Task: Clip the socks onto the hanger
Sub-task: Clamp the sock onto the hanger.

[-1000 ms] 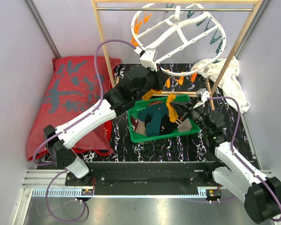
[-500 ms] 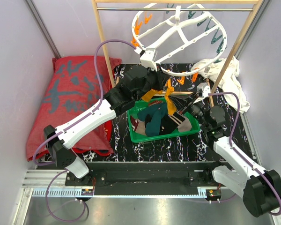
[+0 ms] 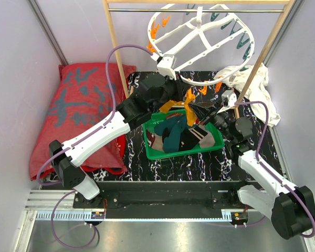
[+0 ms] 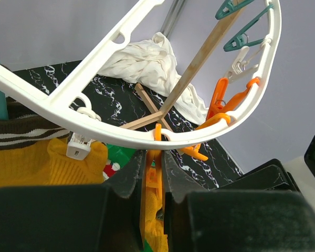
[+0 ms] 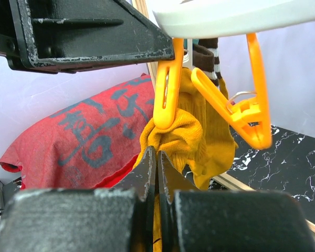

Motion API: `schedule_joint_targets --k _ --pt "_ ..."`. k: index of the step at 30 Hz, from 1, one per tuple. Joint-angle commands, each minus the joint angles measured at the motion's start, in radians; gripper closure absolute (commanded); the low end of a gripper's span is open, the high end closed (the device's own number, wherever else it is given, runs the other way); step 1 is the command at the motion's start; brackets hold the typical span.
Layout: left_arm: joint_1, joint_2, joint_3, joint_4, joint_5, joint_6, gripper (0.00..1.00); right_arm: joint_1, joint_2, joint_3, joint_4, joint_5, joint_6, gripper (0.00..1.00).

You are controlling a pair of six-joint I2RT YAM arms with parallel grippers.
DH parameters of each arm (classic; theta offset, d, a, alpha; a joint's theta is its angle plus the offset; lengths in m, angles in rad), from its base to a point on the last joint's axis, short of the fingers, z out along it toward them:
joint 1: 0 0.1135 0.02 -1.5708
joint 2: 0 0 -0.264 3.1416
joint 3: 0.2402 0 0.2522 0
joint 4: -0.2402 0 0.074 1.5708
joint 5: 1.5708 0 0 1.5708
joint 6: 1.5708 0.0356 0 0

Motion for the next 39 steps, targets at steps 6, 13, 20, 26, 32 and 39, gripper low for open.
schedule_joint_targets --k 6,13,20,26,32,39 --pt "0.002 -0.052 -0.002 0.081 0.03 -0.024 0.89 -0.002 0.025 0.06 0.096 -0.017 0.012 1.0" --pt "0.002 -0.054 -0.008 0.079 0.033 -0.025 0.68 -0.002 0.028 0.066 0.096 -0.013 0.011 1.0" --pt "0.004 -0.049 -0.003 0.076 0.013 -0.007 0.34 -0.002 0.034 0.082 0.096 -0.011 0.012 0.94" --pt "0.019 -0.043 0.004 0.079 0.005 -0.001 0.3 -0.002 0.006 0.059 0.014 0.046 -0.028 0.66" --pt "0.04 -0.035 0.004 0.084 0.005 0.001 0.28 -0.004 -0.098 0.004 -0.132 0.194 -0.107 0.47" --pt "0.057 -0.029 0.006 0.09 0.011 0.004 0.28 -0.036 -0.083 0.013 -0.183 0.239 -0.16 0.4"
